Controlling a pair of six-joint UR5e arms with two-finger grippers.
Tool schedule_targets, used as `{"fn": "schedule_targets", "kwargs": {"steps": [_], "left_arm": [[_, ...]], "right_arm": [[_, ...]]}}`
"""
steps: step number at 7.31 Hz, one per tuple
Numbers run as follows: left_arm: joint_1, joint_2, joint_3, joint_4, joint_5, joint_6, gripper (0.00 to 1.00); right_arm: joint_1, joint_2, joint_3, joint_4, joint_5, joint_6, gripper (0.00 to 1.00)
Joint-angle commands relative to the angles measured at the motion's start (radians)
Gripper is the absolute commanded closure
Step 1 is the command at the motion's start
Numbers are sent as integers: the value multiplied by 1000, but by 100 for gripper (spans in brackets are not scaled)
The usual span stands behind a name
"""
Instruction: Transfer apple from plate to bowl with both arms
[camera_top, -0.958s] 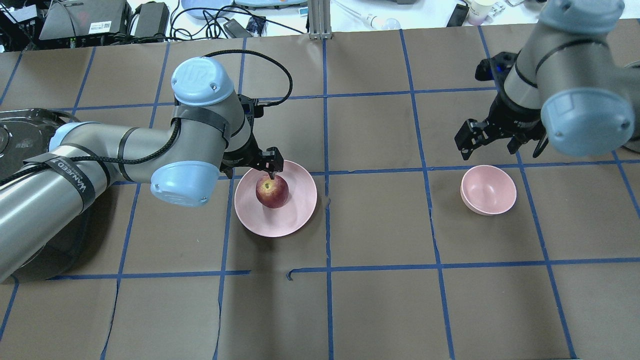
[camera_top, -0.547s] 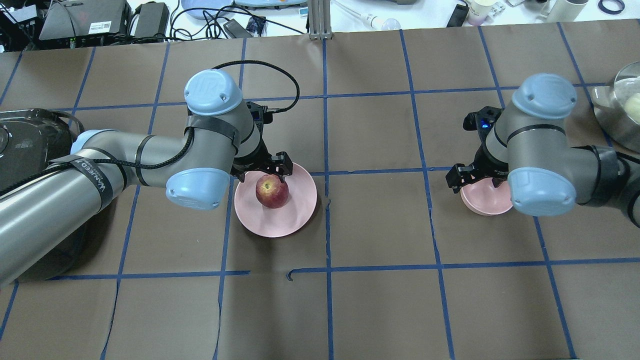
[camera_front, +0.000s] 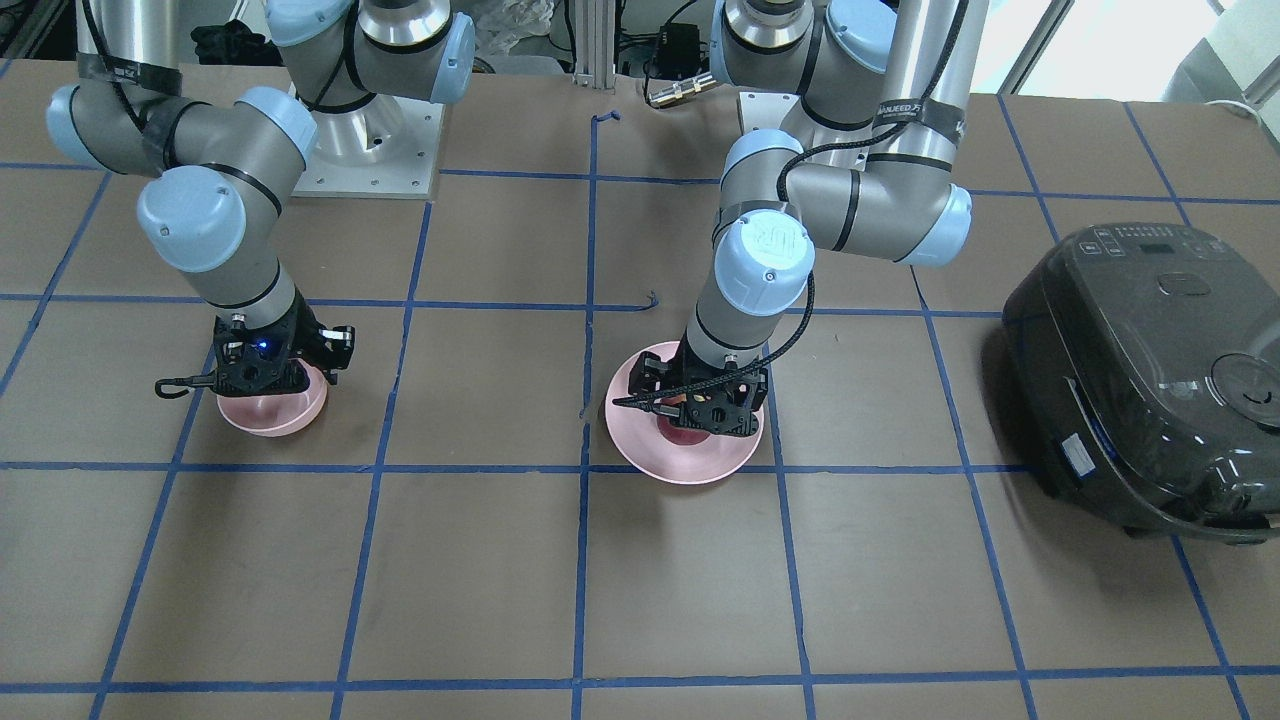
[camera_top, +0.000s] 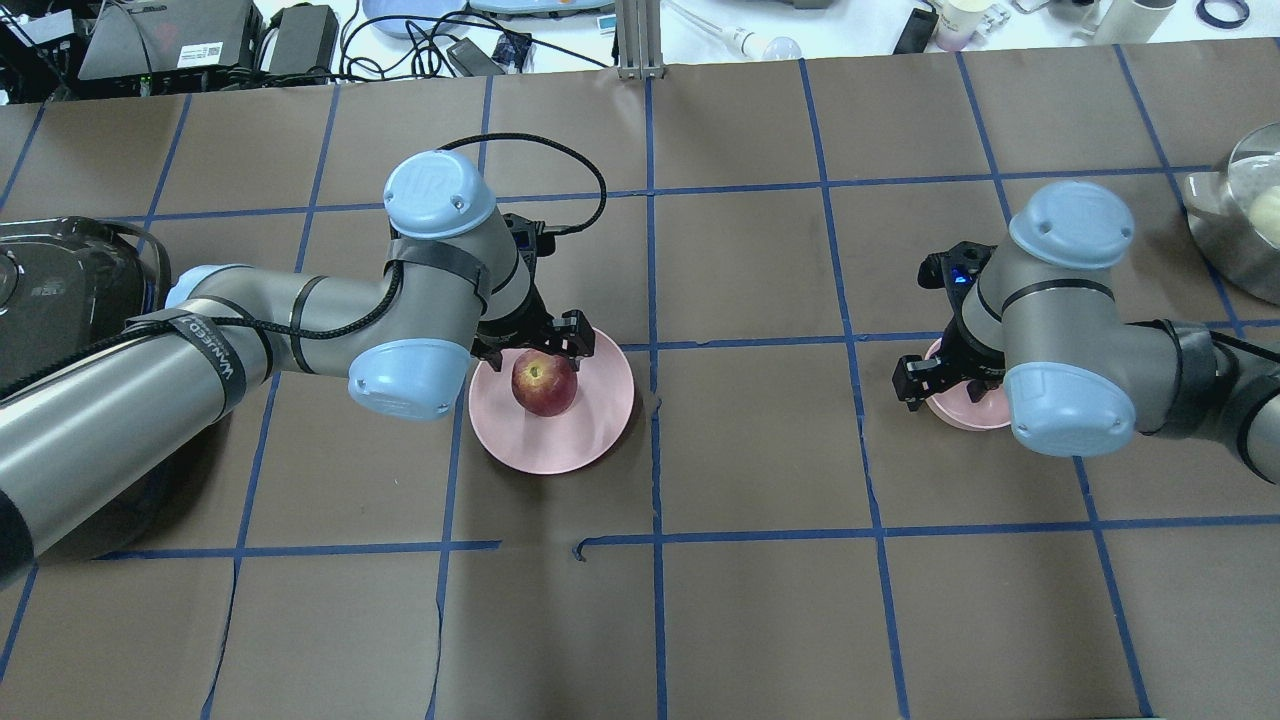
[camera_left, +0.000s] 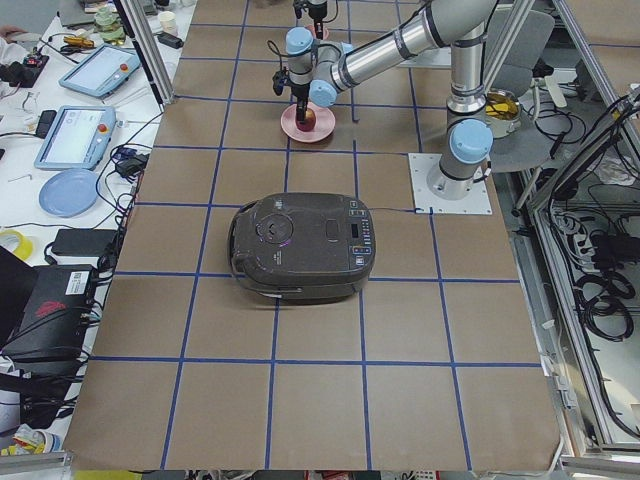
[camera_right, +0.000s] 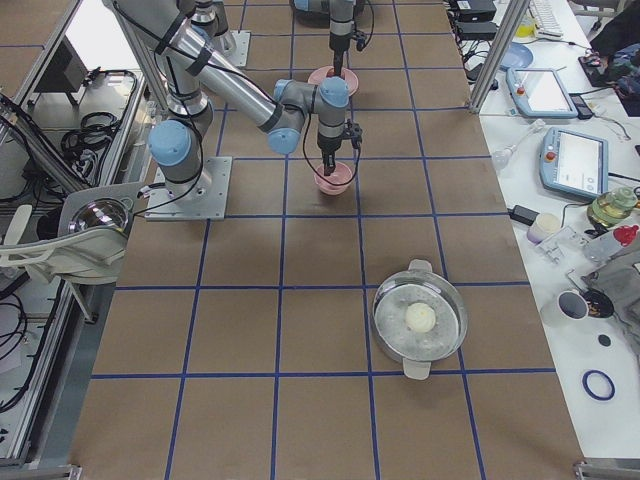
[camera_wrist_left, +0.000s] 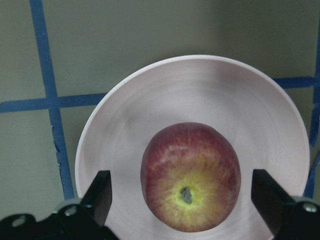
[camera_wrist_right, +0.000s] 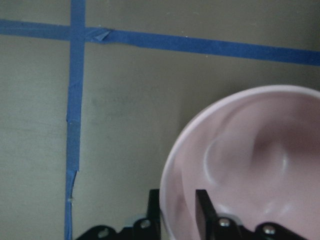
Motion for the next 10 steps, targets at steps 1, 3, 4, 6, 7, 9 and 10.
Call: {"fn": "schedule_targets", "kwargs": {"steps": [1,3,4,6,7,9,10], "left_arm": [[1,-5,-22,100,-1,13,0],[-2,-11,-19,108,63,7,8],[-2,-14,-22,108,59,-4,8],[-8,-16,-33,107,50,-13,69],[-8,-14,-33,105,49,-32,72],[-8,7,-25,97,21,-35,100],[-2,32,-22,69,-8,-35,100]], "right_arm": [[5,-2,-14,2,3,1,100],[116,3,-75,17,13,12,100],[217,20,-130,20,15,29,100],[378,95,-235,13,16,145,100],[405,125,-241,-9,86,153,100],[408,141,-234,-34,116,198,27],[408,138,-226,-30,110,199,0]]}}
